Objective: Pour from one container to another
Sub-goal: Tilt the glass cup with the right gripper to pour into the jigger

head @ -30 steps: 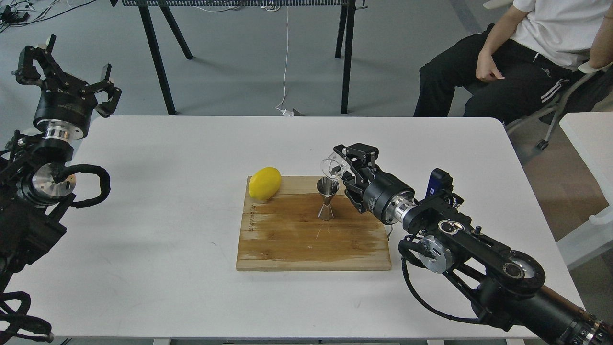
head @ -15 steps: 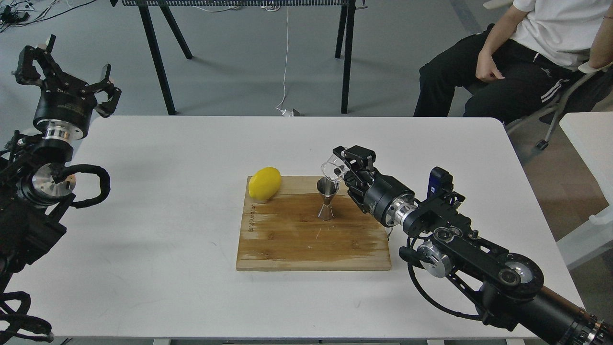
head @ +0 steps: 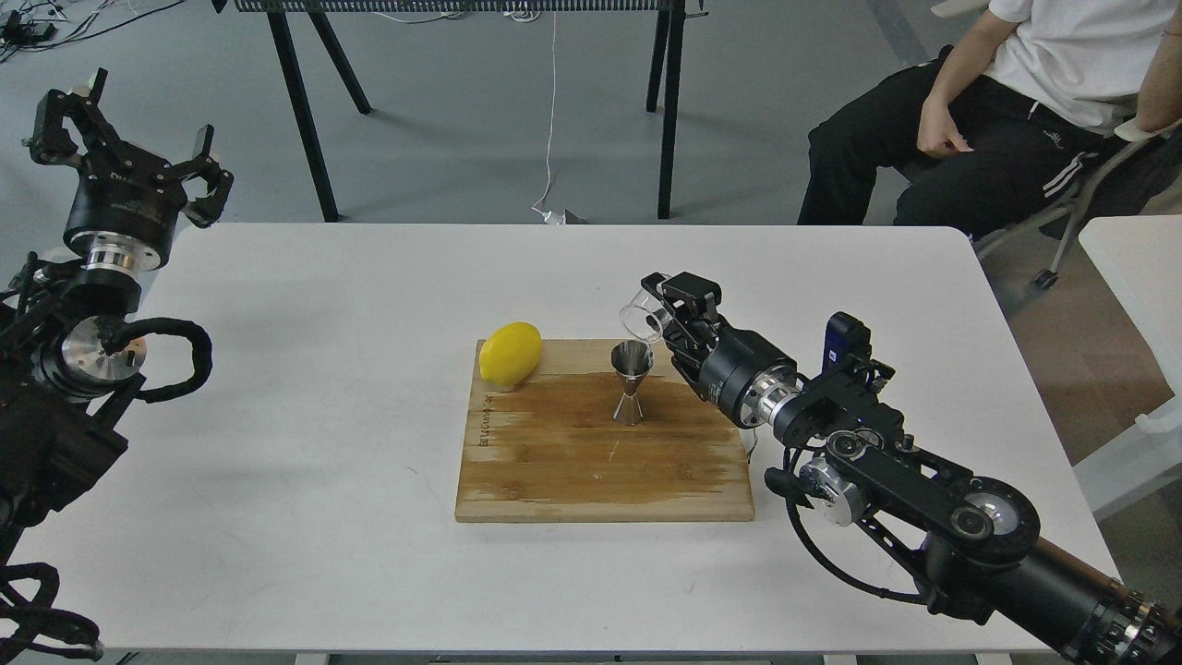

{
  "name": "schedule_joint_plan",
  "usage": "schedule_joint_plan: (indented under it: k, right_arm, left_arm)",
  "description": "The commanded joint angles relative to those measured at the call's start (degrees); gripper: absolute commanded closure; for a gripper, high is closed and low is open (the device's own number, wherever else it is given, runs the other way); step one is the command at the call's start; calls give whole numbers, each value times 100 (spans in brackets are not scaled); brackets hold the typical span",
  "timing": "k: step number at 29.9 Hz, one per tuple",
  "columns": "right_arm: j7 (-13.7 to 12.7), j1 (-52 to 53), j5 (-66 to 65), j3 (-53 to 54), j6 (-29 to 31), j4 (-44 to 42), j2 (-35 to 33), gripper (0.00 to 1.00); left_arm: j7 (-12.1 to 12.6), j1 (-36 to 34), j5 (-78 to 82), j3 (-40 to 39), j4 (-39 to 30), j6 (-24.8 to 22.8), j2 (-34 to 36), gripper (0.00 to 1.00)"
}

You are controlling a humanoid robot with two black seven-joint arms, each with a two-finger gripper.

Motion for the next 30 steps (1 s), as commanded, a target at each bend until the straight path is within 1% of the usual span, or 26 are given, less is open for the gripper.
schedule_joint_plan:
  k: [1,5,14,20,25,28,30]
  right_arm:
    - [8,43,0,-54,-60,-36,17,72]
    - [16,69,0,-54,-78,-54,17,72]
    - [201,113,-8,-291,-104,-89,17,72]
    - [263,113,-395,-318,-122,-106,17,72]
    - [306,131,-430,-414,-254,-115,17,72]
    - [368,192,-518,-502,-271,-124,17,72]
    - [456,192,-579,-546,-271,-133,17,72]
  left_arm:
    - [0,-4,0,0,88,-9,0,0]
    - [0,-4,0,0,150,-18,-9,0]
    - [0,-4,0,0,150,-18,-9,0]
    - [0,5,0,0,150,-18,-9,0]
    - [0,5,0,-9,150,-9,-17,0]
    - [0,14,0,0,150,-18,-17,0]
    - [0,14,0,0,150,-9,-17,0]
